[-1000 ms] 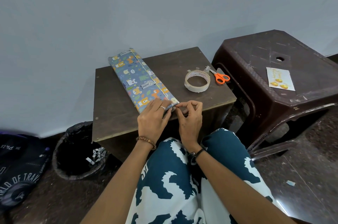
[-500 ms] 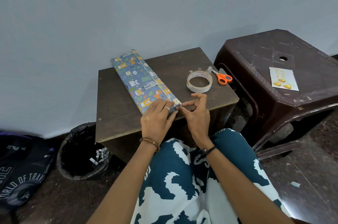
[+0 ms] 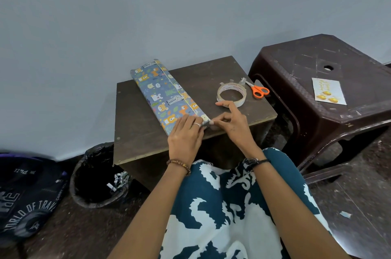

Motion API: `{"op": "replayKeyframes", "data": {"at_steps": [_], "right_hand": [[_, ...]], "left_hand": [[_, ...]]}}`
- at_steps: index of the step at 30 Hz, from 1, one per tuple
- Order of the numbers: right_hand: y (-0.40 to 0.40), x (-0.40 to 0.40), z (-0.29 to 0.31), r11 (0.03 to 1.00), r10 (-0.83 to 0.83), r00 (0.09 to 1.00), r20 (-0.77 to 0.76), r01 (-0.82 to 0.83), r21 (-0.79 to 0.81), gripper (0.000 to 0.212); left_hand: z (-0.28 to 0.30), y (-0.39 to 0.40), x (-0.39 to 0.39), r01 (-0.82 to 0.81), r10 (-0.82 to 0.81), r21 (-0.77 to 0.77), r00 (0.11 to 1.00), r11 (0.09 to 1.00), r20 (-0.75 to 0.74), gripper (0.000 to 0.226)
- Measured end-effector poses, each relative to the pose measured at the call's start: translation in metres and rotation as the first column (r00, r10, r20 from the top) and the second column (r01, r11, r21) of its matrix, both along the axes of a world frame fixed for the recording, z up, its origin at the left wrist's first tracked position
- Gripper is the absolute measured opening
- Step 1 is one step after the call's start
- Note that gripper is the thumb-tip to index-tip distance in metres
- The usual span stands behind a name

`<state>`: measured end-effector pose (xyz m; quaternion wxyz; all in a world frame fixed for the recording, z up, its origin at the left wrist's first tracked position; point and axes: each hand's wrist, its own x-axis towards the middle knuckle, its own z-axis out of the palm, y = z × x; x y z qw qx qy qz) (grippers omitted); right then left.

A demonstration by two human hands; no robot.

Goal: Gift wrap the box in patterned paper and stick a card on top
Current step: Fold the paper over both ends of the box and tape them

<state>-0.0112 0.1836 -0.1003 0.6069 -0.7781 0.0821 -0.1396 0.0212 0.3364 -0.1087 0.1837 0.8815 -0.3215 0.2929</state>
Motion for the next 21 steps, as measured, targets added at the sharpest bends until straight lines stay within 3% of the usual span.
{"op": "replayKeyframes", "data": {"at_steps": [3,5,8,10,14,21], "right_hand": [[-0.003,-0.003,0.005,0.998,-0.062,0.998,0.023,0.063,-0.032,0.023],[-0.006,-0.002,0.006,0.958,-0.196,0.972,0.131,0.218,-0.187,0.016],[-0.013,0.007,0.005,0.763,-0.328,0.925,0.192,0.38,-0.523,0.02],[-0.017,0.018,0.001,0.68,-0.321,0.938,0.128,0.323,-0.658,0.03],[-0.016,0.037,-0.002,0.634,-0.235,0.969,0.073,0.21,-0.744,0.033],[-0.021,0.047,-0.004,0.584,-0.218,0.951,0.218,0.306,-0.752,0.014]], "left_hand": [[0.003,0.001,0.0,0.001,-0.001,-0.033,1.0,0.999,0.008,0.012],[0.005,0.0,-0.001,0.003,-0.003,-0.064,1.0,0.998,0.006,0.014],[0.005,-0.002,-0.002,-0.005,0.005,-0.094,1.0,0.996,0.002,0.017],[0.004,-0.002,-0.002,-0.014,0.015,-0.105,1.0,0.994,0.004,0.017],[0.001,-0.003,0.001,-0.033,0.041,-0.118,0.997,0.992,0.066,0.017],[-0.003,-0.003,0.004,-0.038,0.046,-0.131,0.997,0.991,0.061,0.015]]}}
